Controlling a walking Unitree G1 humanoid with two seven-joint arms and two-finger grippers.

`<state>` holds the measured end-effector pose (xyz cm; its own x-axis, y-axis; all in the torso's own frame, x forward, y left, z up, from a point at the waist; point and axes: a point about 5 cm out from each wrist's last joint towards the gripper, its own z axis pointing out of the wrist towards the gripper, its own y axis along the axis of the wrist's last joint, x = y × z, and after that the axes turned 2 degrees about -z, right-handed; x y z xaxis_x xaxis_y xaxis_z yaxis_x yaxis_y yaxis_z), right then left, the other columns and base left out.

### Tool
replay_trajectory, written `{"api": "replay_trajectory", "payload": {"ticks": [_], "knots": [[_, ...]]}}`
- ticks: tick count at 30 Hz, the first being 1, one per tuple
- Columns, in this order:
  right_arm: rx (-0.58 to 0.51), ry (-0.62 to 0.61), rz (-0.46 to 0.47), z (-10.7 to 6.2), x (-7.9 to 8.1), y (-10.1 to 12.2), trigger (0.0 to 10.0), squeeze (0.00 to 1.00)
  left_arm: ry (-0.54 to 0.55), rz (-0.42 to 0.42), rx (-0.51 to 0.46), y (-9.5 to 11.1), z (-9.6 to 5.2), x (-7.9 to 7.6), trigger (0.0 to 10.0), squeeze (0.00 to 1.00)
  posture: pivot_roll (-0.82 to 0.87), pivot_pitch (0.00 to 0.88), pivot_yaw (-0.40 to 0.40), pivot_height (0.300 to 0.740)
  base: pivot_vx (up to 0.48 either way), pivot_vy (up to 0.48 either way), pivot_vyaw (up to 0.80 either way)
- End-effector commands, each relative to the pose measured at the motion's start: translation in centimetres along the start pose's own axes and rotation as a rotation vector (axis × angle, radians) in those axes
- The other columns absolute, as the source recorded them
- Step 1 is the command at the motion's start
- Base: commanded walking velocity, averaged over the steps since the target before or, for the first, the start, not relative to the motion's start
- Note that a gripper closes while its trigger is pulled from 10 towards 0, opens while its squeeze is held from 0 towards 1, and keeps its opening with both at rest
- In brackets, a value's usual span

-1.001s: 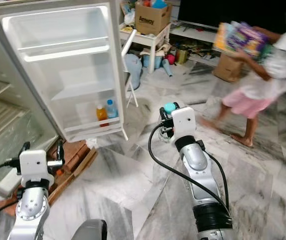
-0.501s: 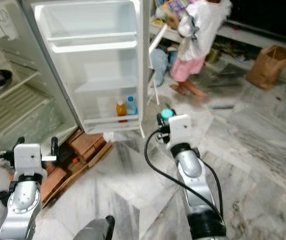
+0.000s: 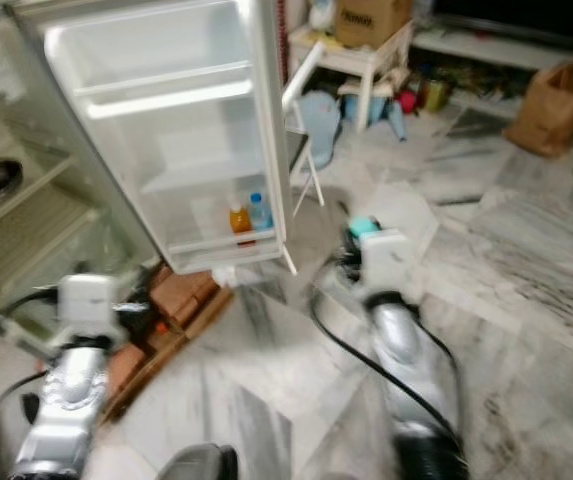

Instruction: Restocking fridge

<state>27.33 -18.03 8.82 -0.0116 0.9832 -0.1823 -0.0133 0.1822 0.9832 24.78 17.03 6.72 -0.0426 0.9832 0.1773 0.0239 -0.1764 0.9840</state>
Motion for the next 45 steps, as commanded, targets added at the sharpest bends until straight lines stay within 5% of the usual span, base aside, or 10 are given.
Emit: {"api": "replay_trajectory", "payload": {"ticks": [1, 24, 45], "knots": [[-0.07, 0.041, 0.008, 0.9, 1.2, 1.6, 10.0, 0.0, 0.027, 0.003, 0.051, -0.9, -0.4, 0.9, 10.0, 0.0, 0.07, 0.054, 0.038, 0.74, 0.0, 0.48, 0.0], [-0.102, 0.115, 0.0, 1.9, 2.2, 2.6, 10.0, 0.0, 0.091, -0.027, 0.053, -0.8, -0.8, 1.5, 10.0, 0.0, 0.08, 0.081, 0.001, 0.74, 0.0, 0.473, 0.0], [-0.066, 0.194, -0.013, 1.3, 3.1, 1.7, 10.0, 0.0, 0.083, -0.027, 0.058, -1.0, -1.7, 2.0, 10.0, 0.0, 0.1, 0.093, -0.029, 0.74, 0.053, 0.1, 0.0]]}}
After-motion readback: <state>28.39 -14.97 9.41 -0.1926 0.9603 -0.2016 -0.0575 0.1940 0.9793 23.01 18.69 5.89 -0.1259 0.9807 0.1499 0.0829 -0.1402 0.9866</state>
